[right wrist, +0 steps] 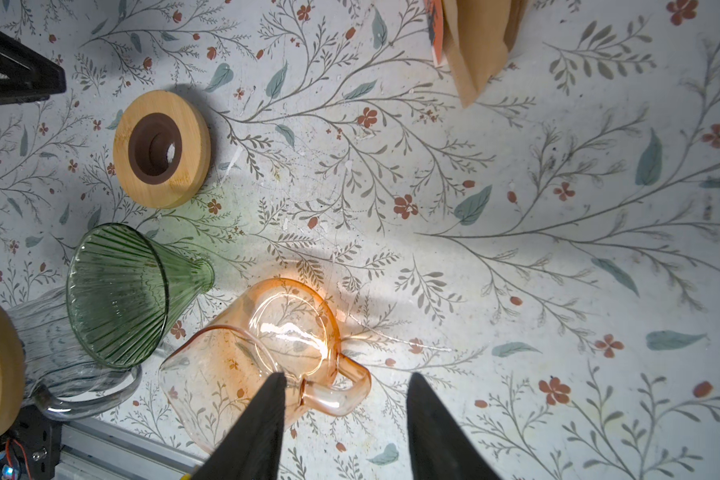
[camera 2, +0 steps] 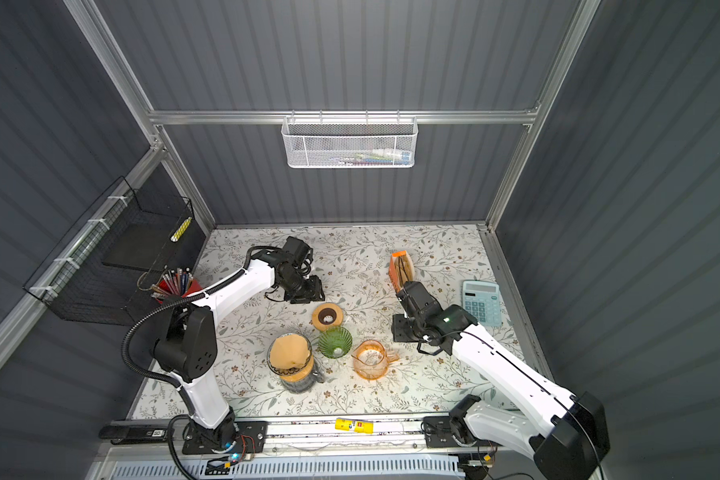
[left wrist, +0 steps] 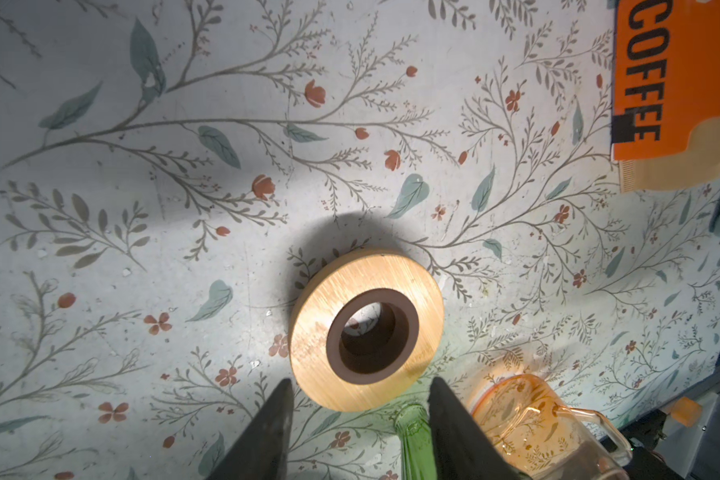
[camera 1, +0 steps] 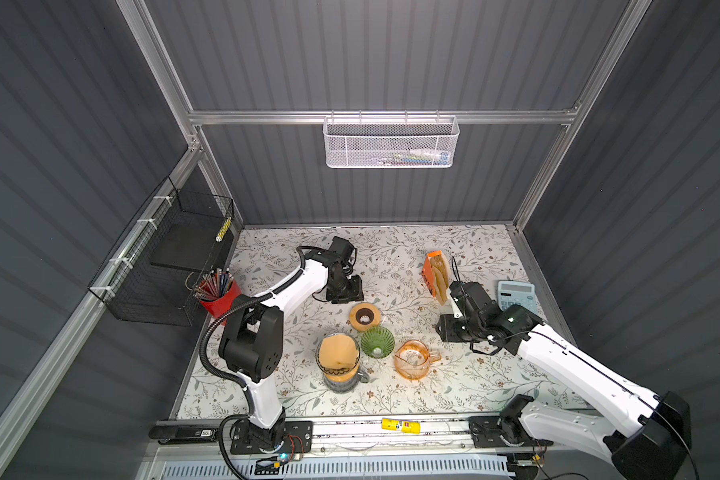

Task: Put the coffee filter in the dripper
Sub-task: 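Open the right gripper and raise it while the left gripper moves over the wooden ring, then lower the left gripper into the wooden ring's hole and grasp it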

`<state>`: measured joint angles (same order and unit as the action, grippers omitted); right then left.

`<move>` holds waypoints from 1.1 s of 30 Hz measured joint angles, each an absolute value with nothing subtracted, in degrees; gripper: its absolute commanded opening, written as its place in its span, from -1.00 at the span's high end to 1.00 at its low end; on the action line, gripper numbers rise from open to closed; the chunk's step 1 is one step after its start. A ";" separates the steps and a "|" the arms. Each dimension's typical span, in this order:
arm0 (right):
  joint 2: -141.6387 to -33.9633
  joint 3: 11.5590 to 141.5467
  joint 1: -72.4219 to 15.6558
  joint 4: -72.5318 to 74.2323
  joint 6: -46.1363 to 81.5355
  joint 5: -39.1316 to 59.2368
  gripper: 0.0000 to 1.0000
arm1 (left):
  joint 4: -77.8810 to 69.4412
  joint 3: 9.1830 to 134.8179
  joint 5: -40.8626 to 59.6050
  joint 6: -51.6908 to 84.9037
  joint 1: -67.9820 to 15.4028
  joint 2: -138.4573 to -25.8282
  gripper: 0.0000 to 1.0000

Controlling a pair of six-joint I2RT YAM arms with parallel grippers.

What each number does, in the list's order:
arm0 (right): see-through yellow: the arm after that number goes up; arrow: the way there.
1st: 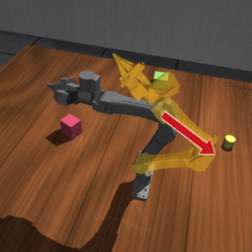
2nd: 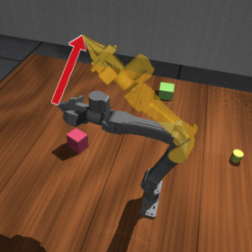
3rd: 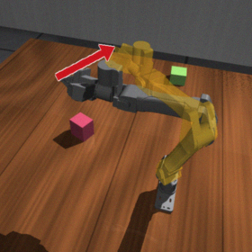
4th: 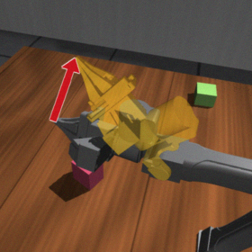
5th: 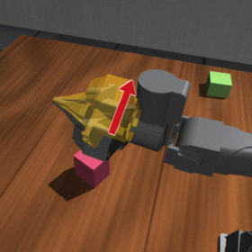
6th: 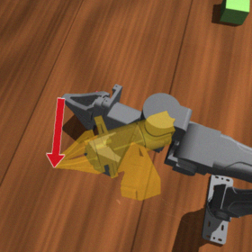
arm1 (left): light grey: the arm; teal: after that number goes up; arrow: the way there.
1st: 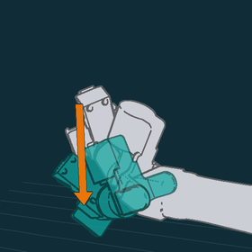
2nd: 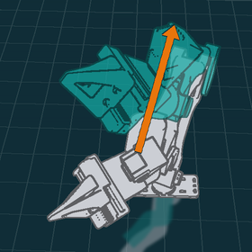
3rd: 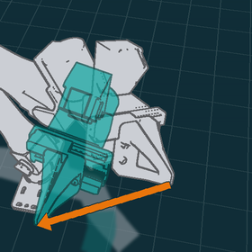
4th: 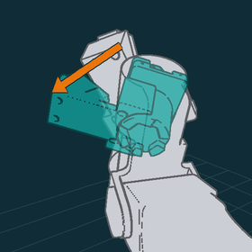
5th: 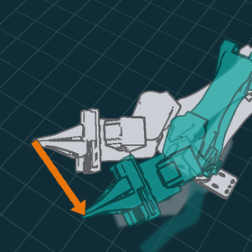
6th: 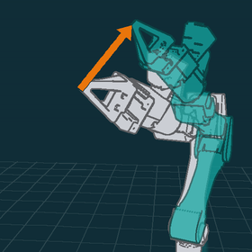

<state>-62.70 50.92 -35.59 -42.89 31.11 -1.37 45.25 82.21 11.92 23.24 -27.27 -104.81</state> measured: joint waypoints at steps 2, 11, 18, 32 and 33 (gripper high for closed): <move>-62.74 50.92 -35.55 -42.85 31.05 -1.17 0.03 | 45.23 82.15 11.25 22.87 -27.49 -105.56 -0.09; -62.89 50.92 -35.27 -42.78 31.00 -0.54 0.02 | 45.19 81.84 9.47 22.41 -28.16 -109.14 -0.08; -63.44 50.92 -35.16 -42.00 31.00 -0.16 0.02 | 44.91 81.84 9.37 22.39 -29.21 -110.17 -0.05; -63.44 50.78 -34.85 -41.56 31.07 -0.05 0.01 | 45.01 79.79 8.10 21.56 -30.20 -112.22 0.01; -63.44 50.78 -34.85 -41.56 31.07 0.01 0.01 | 44.99 79.75 7.90 21.54 -30.26 -112.40 0.01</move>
